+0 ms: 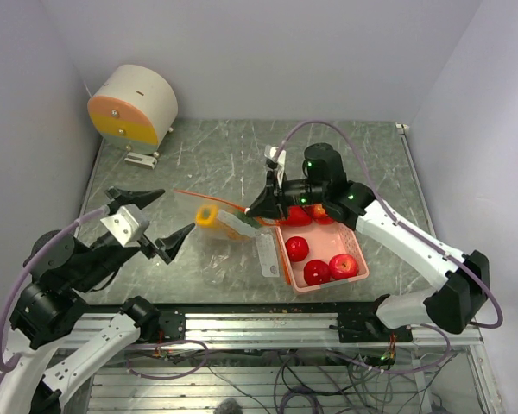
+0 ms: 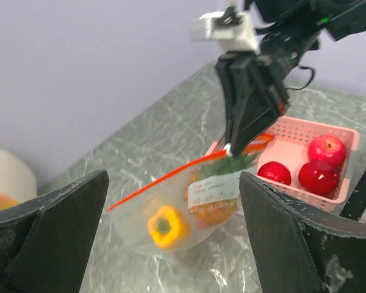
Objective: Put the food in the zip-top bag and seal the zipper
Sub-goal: Zip the zipper food storage bag at the center of the board, then adjust the zipper food storage bag at the center of the board.
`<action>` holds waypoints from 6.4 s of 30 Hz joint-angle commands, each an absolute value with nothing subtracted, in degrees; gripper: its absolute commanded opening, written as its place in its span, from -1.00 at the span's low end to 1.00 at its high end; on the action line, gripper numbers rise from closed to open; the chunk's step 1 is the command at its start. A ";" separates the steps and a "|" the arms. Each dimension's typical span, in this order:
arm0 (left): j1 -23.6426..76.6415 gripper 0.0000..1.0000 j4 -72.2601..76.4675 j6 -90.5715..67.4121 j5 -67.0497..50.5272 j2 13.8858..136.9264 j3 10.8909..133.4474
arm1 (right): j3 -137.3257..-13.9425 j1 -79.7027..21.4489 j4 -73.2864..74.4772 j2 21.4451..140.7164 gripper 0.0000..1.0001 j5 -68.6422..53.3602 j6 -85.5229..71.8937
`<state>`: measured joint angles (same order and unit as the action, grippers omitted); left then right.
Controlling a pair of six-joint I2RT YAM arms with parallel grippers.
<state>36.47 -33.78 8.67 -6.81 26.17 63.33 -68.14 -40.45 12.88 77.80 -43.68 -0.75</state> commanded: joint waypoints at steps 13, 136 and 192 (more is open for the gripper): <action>36.21 0.99 -33.10 28.22 -34.03 48.35 62.89 | -73.08 -48.83 23.43 79.23 -1.00 -34.77 8.38; 36.21 1.00 -20.66 15.62 -4.53 34.87 49.28 | -77.60 -49.72 12.10 85.93 -1.00 -13.32 -11.14; 36.21 0.99 -23.25 11.82 -0.64 28.71 49.30 | -74.60 -51.08 -1.76 85.83 -1.00 -10.30 -19.74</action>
